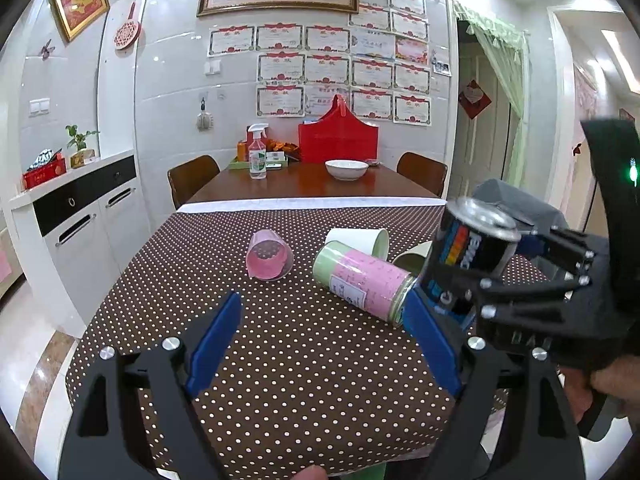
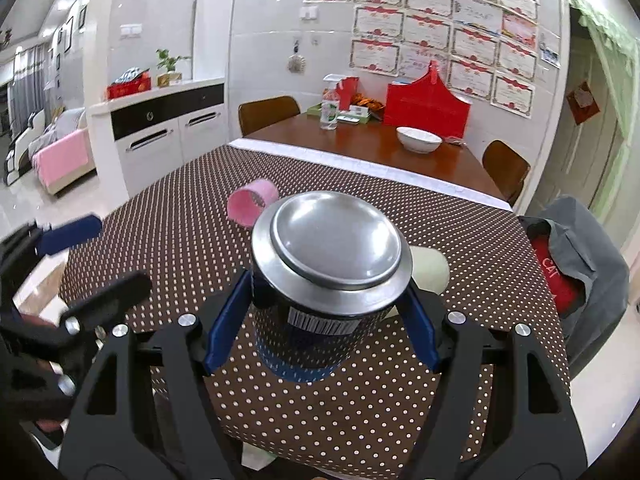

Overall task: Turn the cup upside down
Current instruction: 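Lower the upright can onto the tablecloth with the right tool and open it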

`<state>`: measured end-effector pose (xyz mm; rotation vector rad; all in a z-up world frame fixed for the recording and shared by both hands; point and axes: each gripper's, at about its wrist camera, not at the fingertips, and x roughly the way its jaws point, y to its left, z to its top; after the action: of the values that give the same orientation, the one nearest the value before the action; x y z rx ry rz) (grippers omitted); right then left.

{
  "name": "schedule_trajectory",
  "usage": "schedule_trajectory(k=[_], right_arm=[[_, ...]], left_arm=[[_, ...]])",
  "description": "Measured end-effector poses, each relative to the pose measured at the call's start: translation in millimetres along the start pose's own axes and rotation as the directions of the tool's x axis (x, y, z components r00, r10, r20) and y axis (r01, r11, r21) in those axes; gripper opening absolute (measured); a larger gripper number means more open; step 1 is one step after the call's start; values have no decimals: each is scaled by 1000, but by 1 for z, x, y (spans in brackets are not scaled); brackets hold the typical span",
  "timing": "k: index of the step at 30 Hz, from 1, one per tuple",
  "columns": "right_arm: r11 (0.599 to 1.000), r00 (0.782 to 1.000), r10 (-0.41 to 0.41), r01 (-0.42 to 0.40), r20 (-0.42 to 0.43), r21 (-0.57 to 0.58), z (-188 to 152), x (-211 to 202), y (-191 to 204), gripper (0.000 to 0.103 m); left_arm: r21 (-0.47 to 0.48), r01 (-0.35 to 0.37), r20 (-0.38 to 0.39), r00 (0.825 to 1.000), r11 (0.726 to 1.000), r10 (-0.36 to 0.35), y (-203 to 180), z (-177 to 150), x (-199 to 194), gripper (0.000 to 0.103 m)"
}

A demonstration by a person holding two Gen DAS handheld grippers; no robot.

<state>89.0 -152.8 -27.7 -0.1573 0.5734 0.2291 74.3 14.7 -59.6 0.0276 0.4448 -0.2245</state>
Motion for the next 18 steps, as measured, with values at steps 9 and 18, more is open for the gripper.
schedule_trajectory(k=[9,18], right_arm=[[999,999,31,-32,-30,-39,-18,21,2,70],[997,997,25,-30,-69,-73,-32,42,6,70]], left_arm=[[-23,-15,-19,1000,1000,14,7,-6,9,82],[-28,-15,-38,999,999,14,7,-11,15,83]])
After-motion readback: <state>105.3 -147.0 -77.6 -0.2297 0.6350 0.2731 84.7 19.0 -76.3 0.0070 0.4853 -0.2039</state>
